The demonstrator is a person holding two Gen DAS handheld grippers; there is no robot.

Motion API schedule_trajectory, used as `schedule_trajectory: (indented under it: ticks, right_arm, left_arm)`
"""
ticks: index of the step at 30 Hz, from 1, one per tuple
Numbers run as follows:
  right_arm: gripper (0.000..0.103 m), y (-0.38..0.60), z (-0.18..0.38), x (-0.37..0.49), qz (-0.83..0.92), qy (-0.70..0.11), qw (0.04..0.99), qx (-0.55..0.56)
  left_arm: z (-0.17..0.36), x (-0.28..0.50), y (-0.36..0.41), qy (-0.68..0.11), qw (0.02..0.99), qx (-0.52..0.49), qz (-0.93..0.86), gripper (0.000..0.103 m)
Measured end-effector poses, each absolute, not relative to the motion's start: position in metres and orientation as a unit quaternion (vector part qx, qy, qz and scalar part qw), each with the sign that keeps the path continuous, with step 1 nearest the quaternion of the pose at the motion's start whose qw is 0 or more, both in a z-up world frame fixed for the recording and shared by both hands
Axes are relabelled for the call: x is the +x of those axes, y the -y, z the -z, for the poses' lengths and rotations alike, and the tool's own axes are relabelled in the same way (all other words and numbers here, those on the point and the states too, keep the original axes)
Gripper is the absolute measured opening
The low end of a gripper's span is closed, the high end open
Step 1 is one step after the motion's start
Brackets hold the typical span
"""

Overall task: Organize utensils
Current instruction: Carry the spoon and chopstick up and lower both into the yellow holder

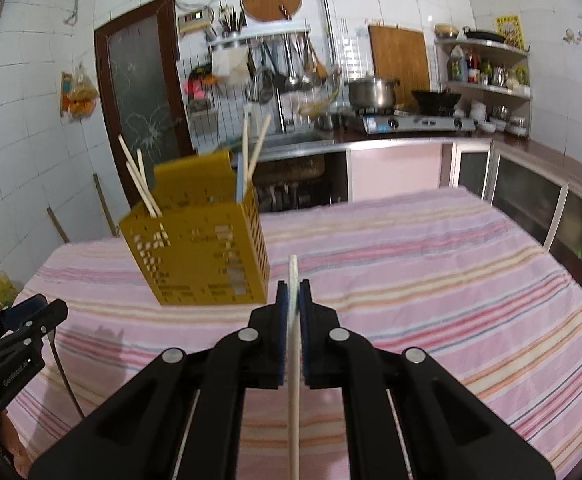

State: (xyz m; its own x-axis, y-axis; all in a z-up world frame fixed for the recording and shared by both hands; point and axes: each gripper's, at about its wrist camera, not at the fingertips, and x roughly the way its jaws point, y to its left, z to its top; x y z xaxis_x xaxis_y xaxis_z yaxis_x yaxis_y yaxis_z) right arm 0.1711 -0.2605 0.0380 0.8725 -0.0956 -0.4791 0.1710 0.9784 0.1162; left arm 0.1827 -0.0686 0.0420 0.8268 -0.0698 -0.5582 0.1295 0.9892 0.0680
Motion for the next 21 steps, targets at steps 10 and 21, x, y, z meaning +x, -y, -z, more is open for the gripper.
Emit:
schedule_trajectory:
  ticks: [10, 21]
  right_arm:
    - [0.006, 0.252, -0.058, 0.165, 0.073, -0.188, 0.978, 0.060]
    - [0.006, 0.239, -0.069, 0.172, 0.070, -0.168, 0.982, 0.047]
  left_arm:
    - [-0.061, 0.177, 0.054, -0.234, 0.970, 0.037, 0.055, 0.035]
    - [-0.078, 0.174, 0.045, -0.206, 0.977, 0.031, 0.054, 0.035]
